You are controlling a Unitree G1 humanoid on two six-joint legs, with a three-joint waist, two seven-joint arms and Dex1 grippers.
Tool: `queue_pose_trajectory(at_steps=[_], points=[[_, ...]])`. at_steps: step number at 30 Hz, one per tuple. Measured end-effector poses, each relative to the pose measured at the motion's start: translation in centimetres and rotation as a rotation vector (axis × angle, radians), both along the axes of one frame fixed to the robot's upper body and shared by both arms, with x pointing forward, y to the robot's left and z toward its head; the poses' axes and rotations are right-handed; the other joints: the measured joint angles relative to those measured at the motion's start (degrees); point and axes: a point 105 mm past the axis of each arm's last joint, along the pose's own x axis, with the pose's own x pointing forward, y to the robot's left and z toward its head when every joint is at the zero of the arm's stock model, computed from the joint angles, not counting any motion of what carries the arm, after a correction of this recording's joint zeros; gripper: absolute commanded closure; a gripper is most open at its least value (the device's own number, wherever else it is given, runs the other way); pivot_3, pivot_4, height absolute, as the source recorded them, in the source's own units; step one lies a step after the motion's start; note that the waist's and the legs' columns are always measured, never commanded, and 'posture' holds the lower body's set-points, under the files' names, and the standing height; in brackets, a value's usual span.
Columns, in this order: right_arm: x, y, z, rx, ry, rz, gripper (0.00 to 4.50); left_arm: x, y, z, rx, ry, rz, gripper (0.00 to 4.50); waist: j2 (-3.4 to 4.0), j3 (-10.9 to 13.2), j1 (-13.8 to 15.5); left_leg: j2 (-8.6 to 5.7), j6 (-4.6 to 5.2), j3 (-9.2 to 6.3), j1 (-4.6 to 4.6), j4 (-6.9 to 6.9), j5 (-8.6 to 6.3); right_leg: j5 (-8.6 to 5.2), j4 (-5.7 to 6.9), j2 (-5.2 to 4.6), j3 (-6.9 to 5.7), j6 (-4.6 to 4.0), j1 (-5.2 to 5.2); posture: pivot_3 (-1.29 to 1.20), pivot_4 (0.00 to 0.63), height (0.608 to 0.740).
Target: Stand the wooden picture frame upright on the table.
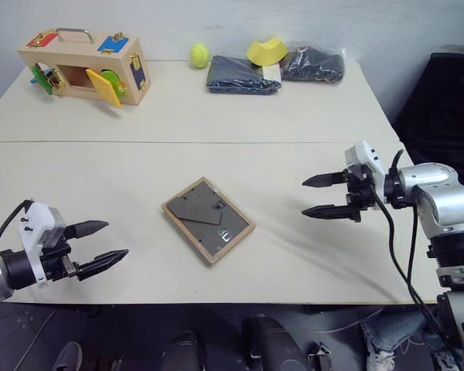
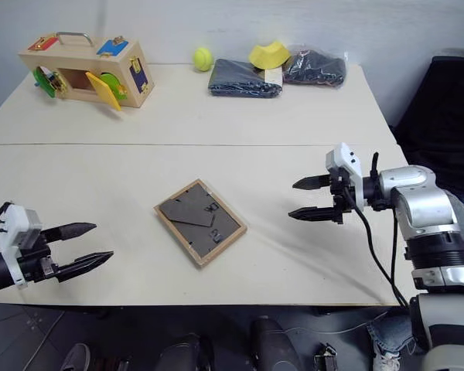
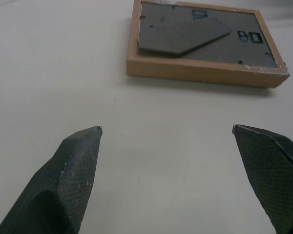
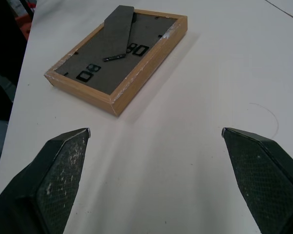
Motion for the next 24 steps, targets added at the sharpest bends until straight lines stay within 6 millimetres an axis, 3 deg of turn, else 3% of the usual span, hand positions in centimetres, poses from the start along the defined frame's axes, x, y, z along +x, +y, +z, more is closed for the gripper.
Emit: queue_pose_trajectory(at_steps=[15, 16, 21, 24], points=[[0.4, 0.0, -0.1, -0.035, -0.048, -0.030, 0.05, 0.4, 0.0, -0.5, 0.027, -0.010, 0.032, 0.00, 0.00, 0.0, -0.1, 0.00, 0.00, 0.00, 0.02, 0.00, 0.00, 0.00, 0.01, 0.01, 0.00, 0.00, 0.01, 0.00, 0.150, 0.740], [0.6, 0.3, -0.2, -0.036, -0.065, -0.034, 0.00, 0.6, -0.4, -0.9, 0.065, -0.008, -0.005, 0.38, 0.00, 0.0, -0.1, 0.00, -0.02, 0.00, 0.05, 0.01, 0.01, 0.00, 0.02, 0.02, 0.00, 0.00, 0.04, 0.00, 0.150, 0.740], [1.8, 4.2, -1.7, -0.057, -0.126, -0.002, 1.58, 2.4, -2.9, -3.1, 0.241, 0.002, -0.212, 1.77, 0.00, 0.0, -0.4, -0.01, -0.05, 0.07, 0.04, -0.02, 0.03, 0.00, 0.08, 0.05, 0.05, 0.00, -0.04, 0.00, 0.150, 0.740], [1.9, 5.3, -2.5, -0.113, -0.152, 0.031, 2.73, 3.6, -3.4, -3.9, 0.303, -0.002, -0.270, 2.80, 0.01, 0.0, -0.2, 0.00, -0.03, 0.08, -0.04, -0.02, 0.02, 0.00, 0.02, 0.05, 0.03, 0.00, -0.11, 0.00, 0.150, 0.740]])
